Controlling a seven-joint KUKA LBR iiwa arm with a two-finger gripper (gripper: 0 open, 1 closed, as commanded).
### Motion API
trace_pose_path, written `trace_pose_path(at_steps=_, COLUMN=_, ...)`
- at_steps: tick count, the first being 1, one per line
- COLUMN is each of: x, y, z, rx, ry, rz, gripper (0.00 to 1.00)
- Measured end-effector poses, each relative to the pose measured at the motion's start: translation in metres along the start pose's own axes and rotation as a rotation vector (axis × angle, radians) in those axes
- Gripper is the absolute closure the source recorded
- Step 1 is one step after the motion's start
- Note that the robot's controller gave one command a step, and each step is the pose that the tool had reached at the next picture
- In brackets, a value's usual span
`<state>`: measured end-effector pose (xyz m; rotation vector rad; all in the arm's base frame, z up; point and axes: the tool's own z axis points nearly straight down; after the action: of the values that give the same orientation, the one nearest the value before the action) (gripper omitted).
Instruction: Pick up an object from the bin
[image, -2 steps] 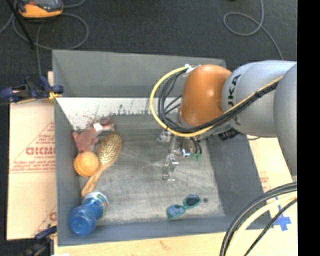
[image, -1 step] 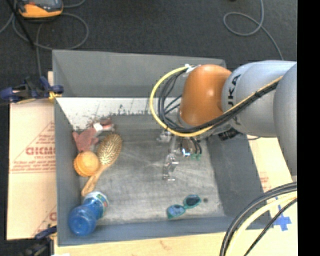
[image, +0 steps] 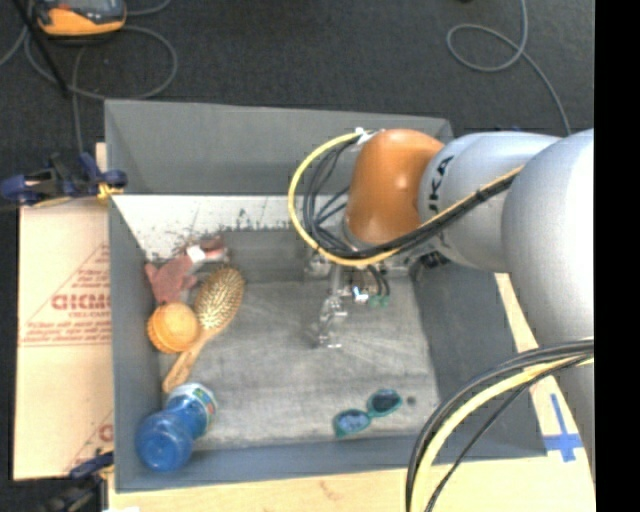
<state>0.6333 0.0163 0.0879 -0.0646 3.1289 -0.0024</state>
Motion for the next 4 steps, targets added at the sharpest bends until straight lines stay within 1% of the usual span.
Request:
trace_pose_path(at_steps=1, x=-0.032, y=-0.003, z=0.033, rx=-0.002, ry=0.001, rz=-0.003, gripper=0.0)
trace_pose_path(at_steps=2, x=-0.026, y=-0.002, z=0.022, rx=-0.002, ry=0.003, rz=-0.005, gripper=0.0)
trace_pose_path(at_steps=3, x=0.002, y=-0.004, z=-0.051, rx=-0.003, ry=0.012, rz=0.011, gripper=0.0)
trace_pose_path(at_steps=4, x=0.053, y=-0.01, z=-0.039, rx=-0.002, ry=0.002, rz=0.03, gripper=0.0)
